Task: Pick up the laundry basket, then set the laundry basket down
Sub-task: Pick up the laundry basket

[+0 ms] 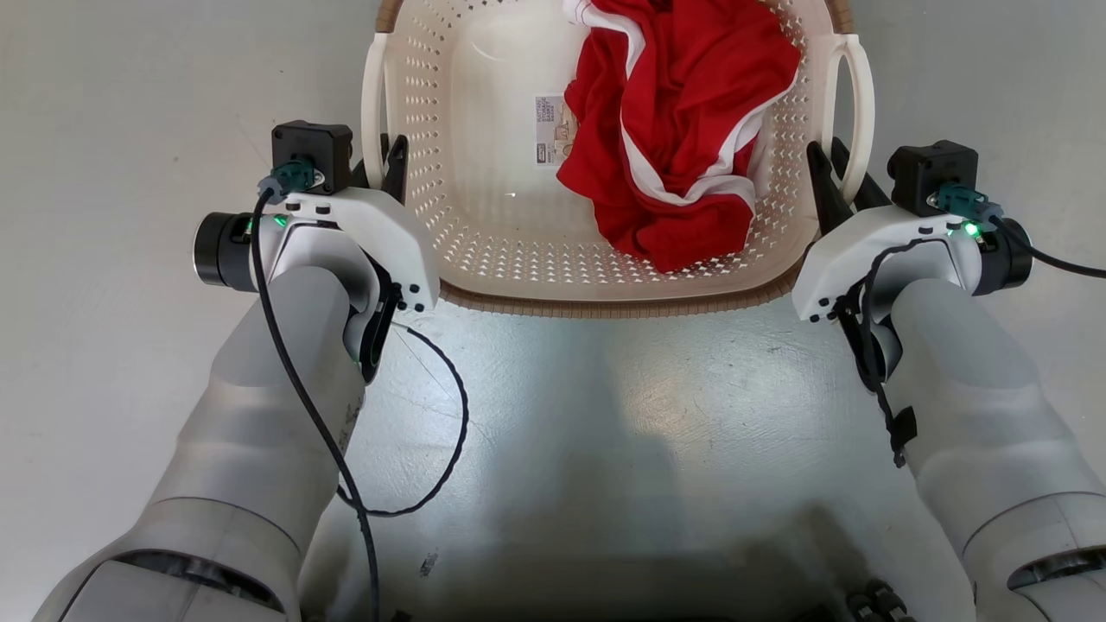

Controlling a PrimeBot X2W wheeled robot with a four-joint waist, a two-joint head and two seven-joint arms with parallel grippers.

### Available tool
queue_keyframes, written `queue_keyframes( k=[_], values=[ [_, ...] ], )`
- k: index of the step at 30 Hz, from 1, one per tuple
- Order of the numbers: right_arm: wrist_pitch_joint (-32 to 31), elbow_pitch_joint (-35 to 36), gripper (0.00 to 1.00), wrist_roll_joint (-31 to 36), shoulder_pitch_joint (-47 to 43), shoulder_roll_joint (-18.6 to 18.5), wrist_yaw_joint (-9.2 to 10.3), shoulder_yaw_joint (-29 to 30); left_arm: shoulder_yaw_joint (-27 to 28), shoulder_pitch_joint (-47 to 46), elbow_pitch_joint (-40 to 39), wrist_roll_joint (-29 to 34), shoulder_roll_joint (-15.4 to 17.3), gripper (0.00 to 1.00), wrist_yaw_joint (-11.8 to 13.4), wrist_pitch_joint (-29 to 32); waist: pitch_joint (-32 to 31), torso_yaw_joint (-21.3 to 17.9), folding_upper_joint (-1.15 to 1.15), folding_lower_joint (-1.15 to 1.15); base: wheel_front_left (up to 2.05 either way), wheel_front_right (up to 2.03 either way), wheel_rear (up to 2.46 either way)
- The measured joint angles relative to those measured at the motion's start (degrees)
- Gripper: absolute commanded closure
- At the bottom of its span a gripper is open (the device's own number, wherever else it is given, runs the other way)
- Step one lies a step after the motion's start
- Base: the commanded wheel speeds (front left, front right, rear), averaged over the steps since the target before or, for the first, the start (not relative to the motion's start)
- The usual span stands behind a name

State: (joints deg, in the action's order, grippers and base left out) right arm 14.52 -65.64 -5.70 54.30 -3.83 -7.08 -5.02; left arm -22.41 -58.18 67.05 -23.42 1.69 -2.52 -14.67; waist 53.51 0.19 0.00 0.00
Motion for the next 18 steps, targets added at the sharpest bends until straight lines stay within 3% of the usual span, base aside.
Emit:
queue_keyframes(
  k=[18],
  values=[
    [0.1,-4.2,1.00,-5.9,1.3,-0.4,0.01,-6.4,-5.6,0.1,0.8,-6.1,0.2,1.00,1.4,0.1,-2.2,0.1,0.00,0.00,0.00,0.00,0.00]
  ],
)
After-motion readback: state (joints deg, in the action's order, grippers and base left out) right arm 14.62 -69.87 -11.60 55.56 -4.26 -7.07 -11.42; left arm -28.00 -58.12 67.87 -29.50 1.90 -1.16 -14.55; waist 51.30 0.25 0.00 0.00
